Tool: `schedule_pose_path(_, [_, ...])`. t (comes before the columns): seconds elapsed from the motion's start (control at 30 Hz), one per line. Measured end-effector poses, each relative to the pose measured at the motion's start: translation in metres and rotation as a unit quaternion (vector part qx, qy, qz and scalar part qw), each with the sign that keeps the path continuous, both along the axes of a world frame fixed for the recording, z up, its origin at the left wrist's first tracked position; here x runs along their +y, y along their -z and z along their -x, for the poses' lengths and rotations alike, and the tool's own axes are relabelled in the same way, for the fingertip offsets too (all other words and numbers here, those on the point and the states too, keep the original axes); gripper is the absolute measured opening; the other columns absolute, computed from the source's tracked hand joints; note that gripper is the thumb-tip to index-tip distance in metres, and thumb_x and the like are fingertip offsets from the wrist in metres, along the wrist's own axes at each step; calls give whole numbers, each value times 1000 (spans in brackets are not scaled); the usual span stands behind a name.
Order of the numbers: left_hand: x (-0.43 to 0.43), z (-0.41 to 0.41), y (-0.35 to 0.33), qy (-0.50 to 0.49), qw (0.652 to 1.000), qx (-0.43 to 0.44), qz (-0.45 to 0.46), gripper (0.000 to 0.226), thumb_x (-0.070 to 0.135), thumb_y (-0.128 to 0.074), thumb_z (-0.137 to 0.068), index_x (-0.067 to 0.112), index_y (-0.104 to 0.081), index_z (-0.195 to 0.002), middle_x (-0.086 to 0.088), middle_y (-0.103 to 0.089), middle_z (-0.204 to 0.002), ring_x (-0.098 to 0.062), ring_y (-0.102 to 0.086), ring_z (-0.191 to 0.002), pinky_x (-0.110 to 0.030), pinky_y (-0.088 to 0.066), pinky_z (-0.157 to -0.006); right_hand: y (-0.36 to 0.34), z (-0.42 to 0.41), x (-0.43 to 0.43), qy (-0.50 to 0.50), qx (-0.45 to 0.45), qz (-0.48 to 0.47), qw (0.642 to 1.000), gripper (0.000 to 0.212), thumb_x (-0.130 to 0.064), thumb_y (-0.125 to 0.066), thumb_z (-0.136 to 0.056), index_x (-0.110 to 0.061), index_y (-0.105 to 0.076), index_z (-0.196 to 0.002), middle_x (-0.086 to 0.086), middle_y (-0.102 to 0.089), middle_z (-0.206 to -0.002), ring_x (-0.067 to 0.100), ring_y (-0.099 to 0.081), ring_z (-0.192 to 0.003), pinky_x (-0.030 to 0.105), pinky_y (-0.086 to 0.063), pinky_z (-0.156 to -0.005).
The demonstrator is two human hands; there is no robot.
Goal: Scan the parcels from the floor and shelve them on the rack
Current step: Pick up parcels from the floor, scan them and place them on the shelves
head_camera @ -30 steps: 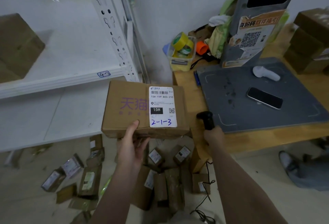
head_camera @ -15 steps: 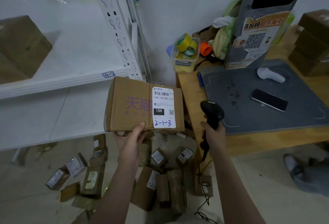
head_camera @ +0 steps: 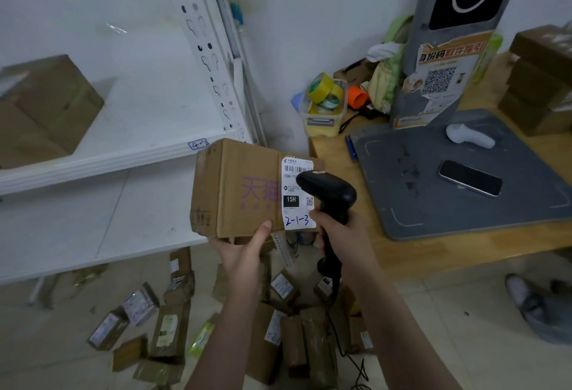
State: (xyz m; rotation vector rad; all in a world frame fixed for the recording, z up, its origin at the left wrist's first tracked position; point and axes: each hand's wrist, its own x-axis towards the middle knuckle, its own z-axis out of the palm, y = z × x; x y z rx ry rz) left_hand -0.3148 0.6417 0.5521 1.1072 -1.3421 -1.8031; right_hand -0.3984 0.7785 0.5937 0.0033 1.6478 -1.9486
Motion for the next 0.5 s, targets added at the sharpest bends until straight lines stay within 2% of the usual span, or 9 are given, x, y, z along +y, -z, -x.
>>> schedule_pose_path(0.03, [0,-2,-1,-1,1000,3,3,131,39,-92,-45,37,-19,-154,4,-52,-144,-19,-54,-129,-47,-39,-116,0,-2,-2,3,-5,-1,1000,19,-14,-67,-91,-13,-55,-77,3,-45,-53,17,-42,-49,29,-37,-50])
schedule_pose_path(0.1, [0,-4,-1,0,1000,5,11,124,24,-94,-57,32,-19,-155,2,-52,-143,-18,-54,-128,-46,-39,-116,-1,-7,-6,8,-13,1,1000,18,-14,-67,-91,-14,-55,-78,0,-46,-52,17,-43,-49,28,-37,-49])
schedule_pose_path(0.2, [3,-6,-2,-8,999,12,35,110,5,-86,-73,27,-18,-156,0,-51,-143,-18,-54,-127,-40,-38,-116,-2,-12,-10,8,-17,8,1000,15,-15,-68,-91,-13,-56,-81,-2,-47,-52,16,-43,-48,27,-38,-48])
schedule_pose_path(0.4, [7,-11,-6,-9,999,9,38,107,4,-84,-75,25,-18,-156,0,-52,-142,-16,-55,-123,-37,-37,-115,2,-16,-12,13,-10,8,1000,15,-16,-67,-91,-13,-56,-83,-4,-47,-51,15,-43,-48,26,-37,-48])
schedule_pose_path(0.5, [10,-12,-6,-8,999,12,43,104,4,-83,-76,24,-19,-155,-1,-52,-142,-11,-55,-117,-28,-39,-107,4,-17,-10,15,-7,15,1000,13,-15,-67,-92,-12,-56,-84,-4,-46,-51,15,-42,-49,25,-37,-47])
